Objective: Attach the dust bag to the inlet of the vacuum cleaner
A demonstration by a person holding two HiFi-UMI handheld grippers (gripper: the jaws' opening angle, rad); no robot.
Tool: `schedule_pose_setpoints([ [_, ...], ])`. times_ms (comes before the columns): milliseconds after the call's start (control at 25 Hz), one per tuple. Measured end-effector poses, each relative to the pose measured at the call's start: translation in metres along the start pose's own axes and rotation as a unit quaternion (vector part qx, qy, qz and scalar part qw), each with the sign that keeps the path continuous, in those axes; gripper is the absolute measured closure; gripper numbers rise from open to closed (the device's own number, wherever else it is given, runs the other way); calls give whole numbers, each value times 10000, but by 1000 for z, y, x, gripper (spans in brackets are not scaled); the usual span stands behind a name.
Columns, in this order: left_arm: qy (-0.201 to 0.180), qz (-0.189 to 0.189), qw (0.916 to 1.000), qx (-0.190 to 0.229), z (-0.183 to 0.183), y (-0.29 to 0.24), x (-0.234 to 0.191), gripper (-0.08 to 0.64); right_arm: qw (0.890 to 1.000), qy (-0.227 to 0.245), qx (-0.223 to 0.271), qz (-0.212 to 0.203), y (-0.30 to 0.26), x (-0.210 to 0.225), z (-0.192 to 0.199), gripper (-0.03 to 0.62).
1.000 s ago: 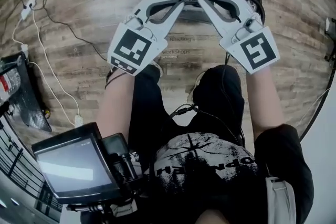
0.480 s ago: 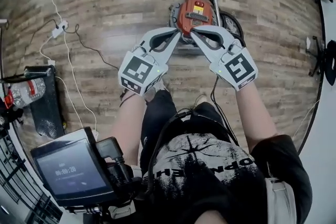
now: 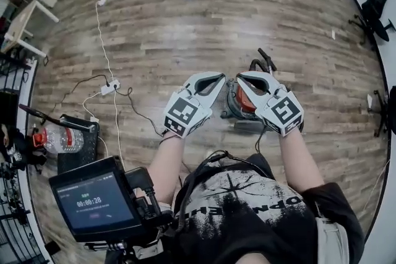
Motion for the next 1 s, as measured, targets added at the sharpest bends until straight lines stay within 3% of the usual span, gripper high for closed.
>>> schedule_pose_setpoints([
  [360,7,-674,9976,133,-22,17,-33,557,9971,238,310,-655,-39,24,-23,586],
  [480,74,-846,9962,181,-27,39,-20,557,9957,300,357,-797,-34,2,-33,586],
  [600,45,-919,9955,232,-33,63,-6,557,9952,328,409,-830,-28,-20,-48,586],
  [1000,-131,-938,9955,13,-27,66,-12,557,9941,257,513,-924,-47,-22,-41,586],
])
Point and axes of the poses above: the fingertips, and each gripper's own axes: y backward along the fingers, x to its right, z out of its underside, the point moved 8 cm from there along y, backward along the fingers, and after that the axes turned 4 degrees about z, right-handed, at the moved point
